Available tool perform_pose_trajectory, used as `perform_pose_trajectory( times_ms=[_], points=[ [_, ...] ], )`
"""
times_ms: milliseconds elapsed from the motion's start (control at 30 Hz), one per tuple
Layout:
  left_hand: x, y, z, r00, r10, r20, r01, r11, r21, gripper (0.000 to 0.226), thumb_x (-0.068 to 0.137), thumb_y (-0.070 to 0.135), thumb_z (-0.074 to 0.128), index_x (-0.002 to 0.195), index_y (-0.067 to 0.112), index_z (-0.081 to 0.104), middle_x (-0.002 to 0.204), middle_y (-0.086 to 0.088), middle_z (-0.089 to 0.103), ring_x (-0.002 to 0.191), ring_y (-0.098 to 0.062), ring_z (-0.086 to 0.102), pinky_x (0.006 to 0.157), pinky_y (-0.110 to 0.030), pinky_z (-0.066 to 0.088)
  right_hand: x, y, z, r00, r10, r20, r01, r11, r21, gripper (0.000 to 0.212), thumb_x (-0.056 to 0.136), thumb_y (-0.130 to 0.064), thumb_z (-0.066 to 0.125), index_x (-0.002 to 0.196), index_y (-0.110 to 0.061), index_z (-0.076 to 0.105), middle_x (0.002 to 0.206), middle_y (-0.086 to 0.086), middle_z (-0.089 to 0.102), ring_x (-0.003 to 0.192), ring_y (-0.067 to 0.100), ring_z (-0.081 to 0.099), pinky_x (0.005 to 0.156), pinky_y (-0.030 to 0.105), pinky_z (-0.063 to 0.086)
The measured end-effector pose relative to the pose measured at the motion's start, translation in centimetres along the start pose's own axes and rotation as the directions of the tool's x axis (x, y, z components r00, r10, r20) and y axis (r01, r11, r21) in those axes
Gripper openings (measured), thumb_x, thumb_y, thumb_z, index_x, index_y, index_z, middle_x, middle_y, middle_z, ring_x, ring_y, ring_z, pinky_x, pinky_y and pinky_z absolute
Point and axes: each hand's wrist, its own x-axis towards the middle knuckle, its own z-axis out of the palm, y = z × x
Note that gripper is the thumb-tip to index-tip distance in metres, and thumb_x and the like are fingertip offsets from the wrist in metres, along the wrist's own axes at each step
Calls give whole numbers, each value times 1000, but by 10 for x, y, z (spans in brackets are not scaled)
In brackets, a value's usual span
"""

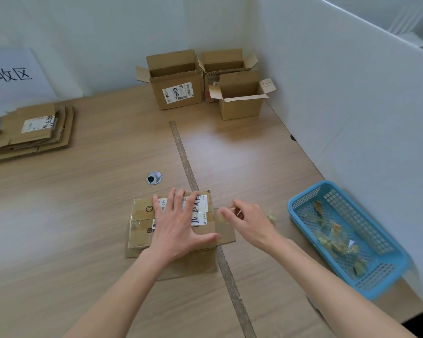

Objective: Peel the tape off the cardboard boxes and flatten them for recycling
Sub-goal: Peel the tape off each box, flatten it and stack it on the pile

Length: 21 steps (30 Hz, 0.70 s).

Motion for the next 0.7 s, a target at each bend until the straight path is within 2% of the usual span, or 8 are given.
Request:
perform_pose_trajectory(
  times_ms=[67,167,333,400,467,533,600,700],
  points=[
    [0,1,0,1000,1,-6,-1,1000,3,130,56,110,20,156,27,22,156,-5,25,154,-30,10,119,-68,-4,1,1,0,999,-22,-25,22,1000,-2,21,99,-28,61,82,-17,52,70,-5,61,63,14,58,64,37,50],
    [-1,2,-1,1000,1,-8,-1,1000,9,130,56,110,21,156,27,23,155,-4,26,153,-30,11,119,-68,-3,0,5,1,999,-24,-21,25,998,60,16,93,-15,69,87,-19,54,75,-5,66,66,9,66,66,33,56],
    [-1,2,-1,1000,4,-25,-4,1000,-6,128,57,110,23,155,27,26,155,-6,29,153,-30,15,120,-68,-3,-3,11,-4,999,34,-3,-33,980,195,46,87,-11,76,120,-38,59,88,-5,74,71,7,73,72,25,60],
    [-1,2,-1,999,10,-37,-11,1000,-22,127,58,109,27,154,26,29,154,-6,31,152,-30,17,120,-68,-2,0,10,-5,1000,-4,1,4,991,132,36,88,-12,76,115,-35,73,106,-13,74,78,-2,70,78,15,55],
    [-1,2,0,999,14,-46,-15,999,-32,125,59,109,30,153,27,30,153,-6,32,151,-30,19,120,-68,-2,2,7,-4,999,-33,40,30,997,66,26,89,-18,77,113,-27,77,112,-14,73,85,-12,64,82,8,50],
    [-1,2,0,999,15,-51,-16,999,-34,124,59,108,31,152,27,32,153,-6,33,151,-30,20,120,-68,-1,2,3,0,997,-17,76,14,999,41,35,85,-33,81,118,-23,75,109,-10,76,84,-13,64,85,13,54],
    [-1,1,1,998,15,-57,-18,999,-44,123,59,108,31,151,27,32,152,-5,33,150,-29,21,120,-69,0,3,0,3,997,8,79,-11,999,33,46,78,-44,83,119,-23,75,107,-8,76,85,-4,67,85,21,56],
    [-2,-2,0,999,21,-38,-23,998,-65,128,55,110,33,154,30,27,155,-7,30,152,-29,16,120,-67,-6,5,0,6,996,10,86,-17,996,88,47,79,-41,84,122,-24,74,107,-7,76,89,1,68,87,23,56]
  ],
)
